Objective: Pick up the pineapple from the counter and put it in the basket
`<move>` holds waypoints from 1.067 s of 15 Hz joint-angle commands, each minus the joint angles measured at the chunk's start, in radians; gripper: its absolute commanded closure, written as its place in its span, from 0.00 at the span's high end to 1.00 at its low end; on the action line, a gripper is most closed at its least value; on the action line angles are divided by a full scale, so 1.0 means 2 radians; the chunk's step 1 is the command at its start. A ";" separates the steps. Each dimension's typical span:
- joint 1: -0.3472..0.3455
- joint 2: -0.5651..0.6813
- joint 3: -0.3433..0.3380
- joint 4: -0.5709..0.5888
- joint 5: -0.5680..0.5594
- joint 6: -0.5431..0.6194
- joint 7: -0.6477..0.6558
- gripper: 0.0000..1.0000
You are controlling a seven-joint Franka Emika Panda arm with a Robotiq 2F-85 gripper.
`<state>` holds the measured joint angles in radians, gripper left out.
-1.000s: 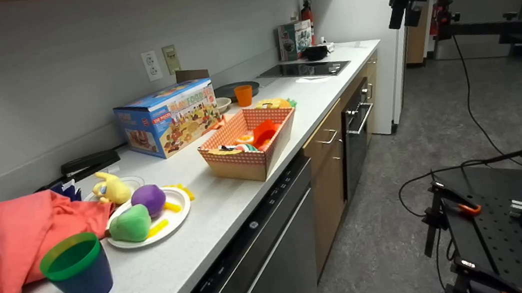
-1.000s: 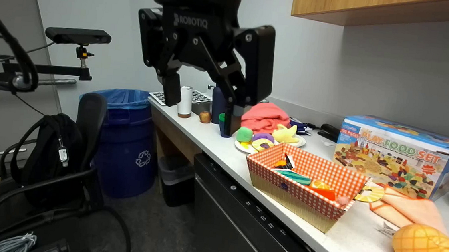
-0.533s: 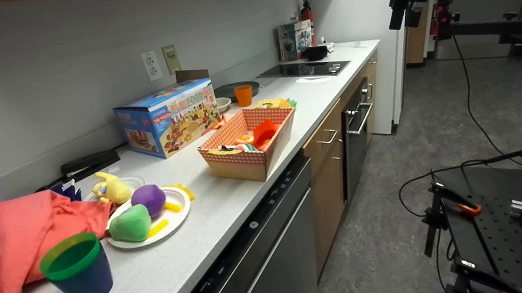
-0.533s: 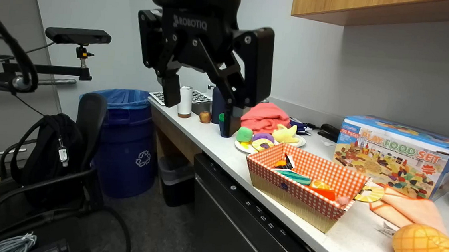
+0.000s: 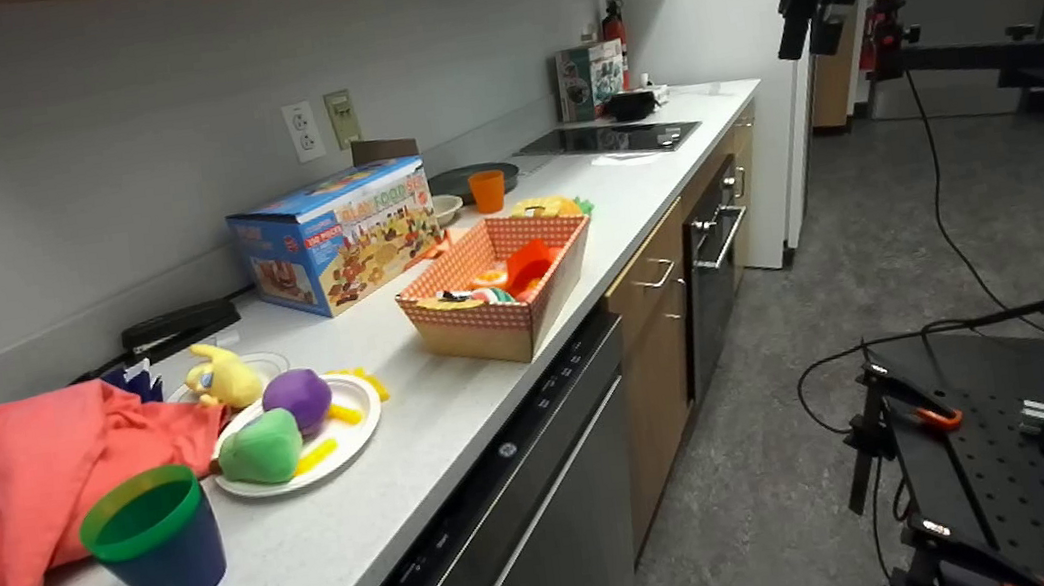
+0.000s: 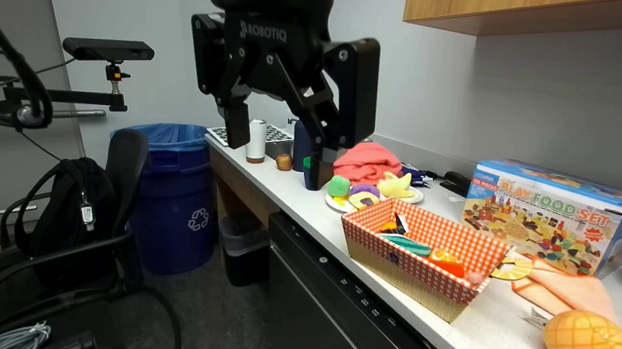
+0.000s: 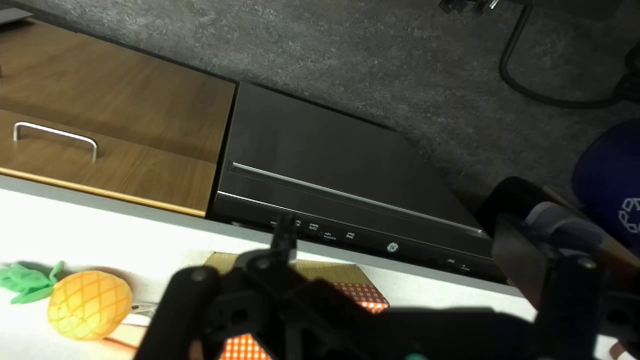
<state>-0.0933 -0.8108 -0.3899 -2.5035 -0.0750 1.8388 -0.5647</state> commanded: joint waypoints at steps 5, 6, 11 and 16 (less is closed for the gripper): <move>-0.001 0.001 0.001 0.001 0.001 -0.001 -0.001 1.00; -0.001 0.001 0.001 0.001 0.001 -0.001 -0.001 1.00; -0.003 0.000 0.000 0.000 -0.003 0.005 -0.005 1.00; 0.004 0.006 0.007 0.012 0.004 -0.001 0.001 1.00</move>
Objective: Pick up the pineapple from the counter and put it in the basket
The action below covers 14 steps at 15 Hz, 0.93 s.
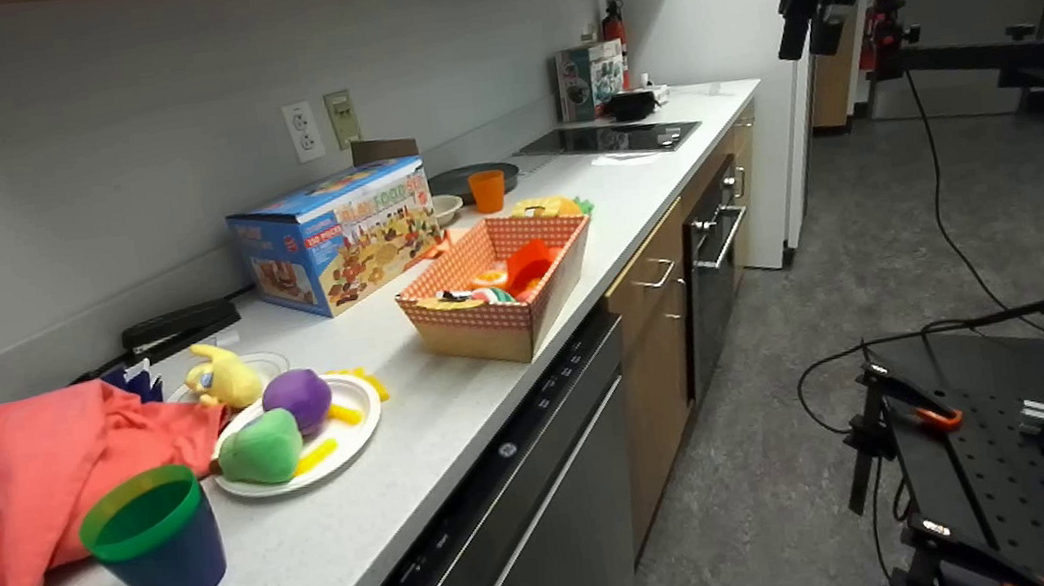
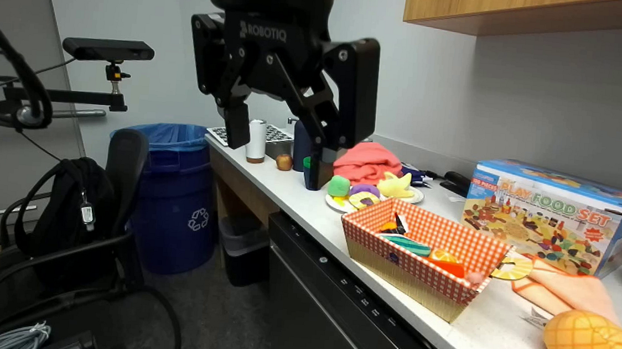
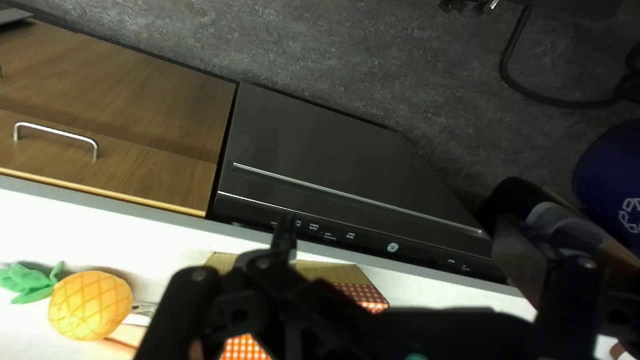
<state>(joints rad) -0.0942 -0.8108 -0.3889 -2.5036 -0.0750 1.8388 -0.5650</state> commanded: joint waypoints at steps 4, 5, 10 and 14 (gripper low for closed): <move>0.021 0.025 0.022 0.044 0.023 -0.003 0.016 1.00; 0.026 0.034 0.026 0.055 0.029 -0.002 0.022 1.00; 0.042 0.106 0.033 0.119 0.063 0.000 0.049 1.00; 0.036 0.181 0.033 0.174 0.085 0.004 0.061 1.00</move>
<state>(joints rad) -0.0213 -0.5757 -0.3239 -2.2582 0.0514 1.8480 -0.4670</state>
